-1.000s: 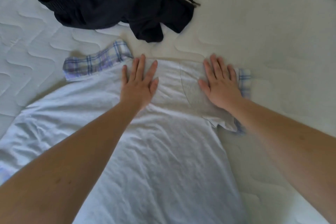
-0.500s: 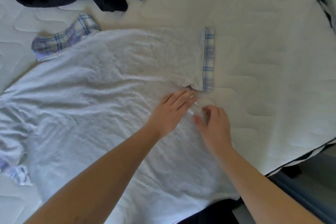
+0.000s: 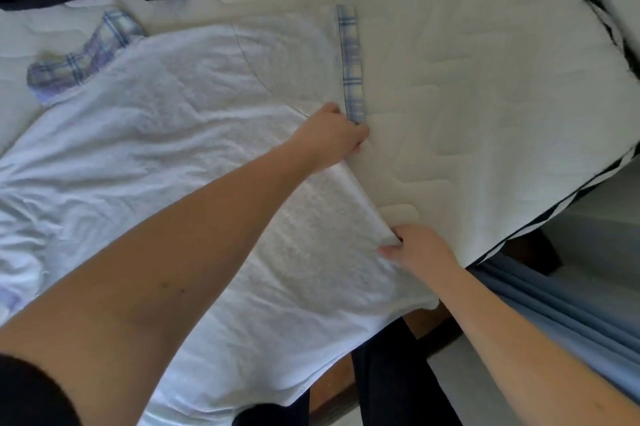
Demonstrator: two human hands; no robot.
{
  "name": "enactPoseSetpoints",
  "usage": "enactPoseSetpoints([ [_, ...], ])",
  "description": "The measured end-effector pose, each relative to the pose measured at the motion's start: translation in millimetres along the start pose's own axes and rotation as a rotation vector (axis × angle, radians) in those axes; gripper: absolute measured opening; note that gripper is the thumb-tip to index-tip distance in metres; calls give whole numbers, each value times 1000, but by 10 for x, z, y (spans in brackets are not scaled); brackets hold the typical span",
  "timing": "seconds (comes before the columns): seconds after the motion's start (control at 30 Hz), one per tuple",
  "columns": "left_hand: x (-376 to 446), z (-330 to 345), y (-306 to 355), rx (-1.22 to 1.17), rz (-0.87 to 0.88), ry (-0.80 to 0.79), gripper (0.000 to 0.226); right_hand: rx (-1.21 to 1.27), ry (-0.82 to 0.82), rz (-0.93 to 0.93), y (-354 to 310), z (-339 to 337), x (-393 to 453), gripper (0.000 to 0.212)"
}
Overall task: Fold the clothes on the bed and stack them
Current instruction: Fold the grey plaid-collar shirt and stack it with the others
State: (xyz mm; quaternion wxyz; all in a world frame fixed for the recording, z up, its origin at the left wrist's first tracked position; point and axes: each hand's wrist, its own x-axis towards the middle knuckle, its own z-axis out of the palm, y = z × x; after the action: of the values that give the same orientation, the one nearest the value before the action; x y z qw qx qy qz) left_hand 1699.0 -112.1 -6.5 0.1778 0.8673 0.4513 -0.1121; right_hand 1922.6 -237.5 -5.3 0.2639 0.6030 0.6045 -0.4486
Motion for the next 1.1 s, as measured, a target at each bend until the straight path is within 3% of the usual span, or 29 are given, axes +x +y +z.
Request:
enactPoseSetpoints([
  [0.17, -224, 87, 14, 114, 96, -133, 34, 25, 66, 29, 241, 160, -208, 16],
  [0.23, -334, 137, 34, 141, 148, -134, 33, 46, 110, 12, 274, 242, -281, 15],
  [0.33, -478, 170, 59, 105, 136, -30, 15, 56, 275, -26, 280, 401, -407, 18],
  [0.43, -635, 204, 47, 80, 133, 76, 18, 51, 401, -151, 202, 564, -570, 11],
  [0.57, -939, 248, 42, 114, 176, 211, 23, -66, 536, -400, 22, 788, -781, 33],
  [0.77, -1484, 404, -12, 118, 154, 389, 24, -160, 459, -459, -312, 1119, -927, 29],
  [1.0, -1929, 705, -23, 92, -5, 293, 23, -240, 277, -436, -488, 1488, -877, 38],
  [1.1, -2070, 802, 79, 17, -123, 282, 23, -299, 292, -416, -419, 1550, -940, 26],
])
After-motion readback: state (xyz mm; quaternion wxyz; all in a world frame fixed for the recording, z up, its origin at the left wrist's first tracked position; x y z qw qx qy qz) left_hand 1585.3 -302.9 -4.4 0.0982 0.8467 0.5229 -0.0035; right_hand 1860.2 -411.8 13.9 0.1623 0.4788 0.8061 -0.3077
